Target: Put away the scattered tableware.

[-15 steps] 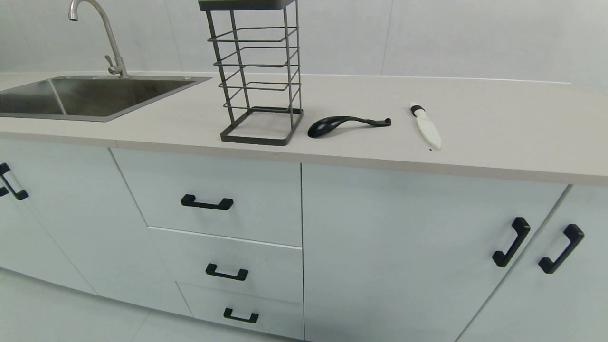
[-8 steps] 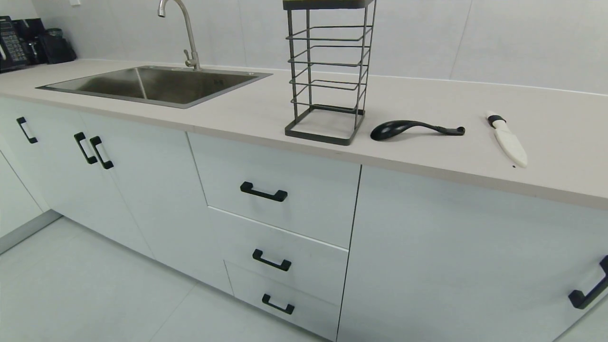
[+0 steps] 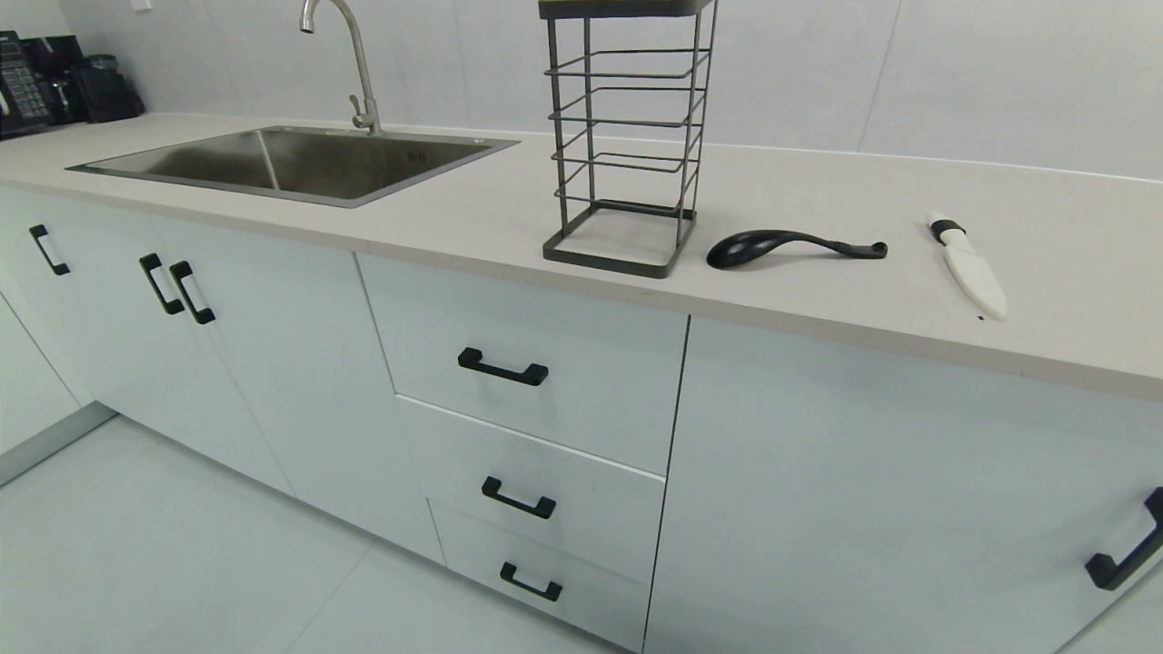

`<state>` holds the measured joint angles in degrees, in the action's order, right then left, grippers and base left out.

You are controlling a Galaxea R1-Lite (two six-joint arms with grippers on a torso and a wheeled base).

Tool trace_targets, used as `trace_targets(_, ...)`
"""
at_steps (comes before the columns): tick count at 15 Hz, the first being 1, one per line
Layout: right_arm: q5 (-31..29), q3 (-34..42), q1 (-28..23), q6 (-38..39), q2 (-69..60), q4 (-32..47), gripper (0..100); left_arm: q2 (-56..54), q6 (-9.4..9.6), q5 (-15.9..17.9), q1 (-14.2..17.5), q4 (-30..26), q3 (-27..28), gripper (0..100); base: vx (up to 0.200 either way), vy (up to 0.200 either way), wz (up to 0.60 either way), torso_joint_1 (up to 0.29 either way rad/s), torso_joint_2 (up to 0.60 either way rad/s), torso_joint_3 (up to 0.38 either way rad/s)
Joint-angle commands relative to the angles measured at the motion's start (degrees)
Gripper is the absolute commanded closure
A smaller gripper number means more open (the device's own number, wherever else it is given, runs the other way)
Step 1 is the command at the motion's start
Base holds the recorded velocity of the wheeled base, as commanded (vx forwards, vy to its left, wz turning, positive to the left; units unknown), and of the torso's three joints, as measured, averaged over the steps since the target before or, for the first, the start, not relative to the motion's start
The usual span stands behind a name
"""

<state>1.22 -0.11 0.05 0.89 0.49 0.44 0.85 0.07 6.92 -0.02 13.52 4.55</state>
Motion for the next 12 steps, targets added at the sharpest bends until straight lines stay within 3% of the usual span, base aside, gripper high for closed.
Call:
trace_targets(1,0.01,0.02,0.04,-0.01,0.04,0.0,0,8.81,1.16,7.67,-0.42,-4.29,6.44,0,0.0,0.0,0.0,0.0,0.0,0.0)
trace_targets(2,0.01,0.02,0.04,-0.01,0.04,0.0,0,15.14,1.42,12.15,-0.33,-6.14,9.69,0,0.0,0.0,0.0,0.0,0.0,0.0)
trace_targets(3,0.01,0.02,0.04,-0.01,0.04,0.0,0,23.14,3.27,15.4,-0.33,-6.14,12.24,0,0.0,0.0,0.0,0.0,0.0,0.0)
trace_targets(4,0.01,0.02,0.04,-0.01,0.04,0.0,0,29.73,7.13,16.89,-0.42,-5.87,13.65,0,0.0,0.0,0.0,0.0,0.0,0.0)
trace_targets(5,0.01,0.02,0.04,-0.01,0.04,0.0,0,34.92,12.76,17.25,-0.5,-5.7,14.09,0,0.0,0.0,0.0,0.0,0.0,0.0)
trace_targets(6,0.01,0.02,0.04,-0.01,0.04,0.0,0,38.96,20.41,17.42,-1.29,-5.7,14.0,0,0.0,0.0,0.0,0.0,0.0,0.0)
trace_targets(8,0.01,-0.07,0.04,-0.01,0.04,0.0,0,47.22,35.61,17.25,-7.62,-5.87,13.65,0,0.0,0.0,0.0,0.0,0.0,0.0)
trace_targets(9,0.01,0.02,0.04,-0.01,0.04,0.0,0,52.41,44.49,16.63,-10.79,-5.61,12.94,0,0.0,0.0,0.0,0.0,0.0,0.0)
trace_targets(10,0.01,0.02,0.04,-0.01,0.04,0.0,0,55.4,50.02,16.02,-11.67,-5.43,12.68,0,0.0,0.0,0.0,0.0,0.0,0.0)
trace_targets(11,0.01,-0.07,0.04,-0.01,0.04,0.0,0,60.85,58.73,15.49,-13.07,-5.52,12.77,0,0.0,0.0,0.0,0.0,0.0,0.0)
trace_targets(12,0.01,-0.07,0.04,-0.01,0.04,0.0,0,64.19,62.24,15.49,-13.69,-5.61,12.5,0,0.0,0.0,0.0,0.0,0.0,0.0)
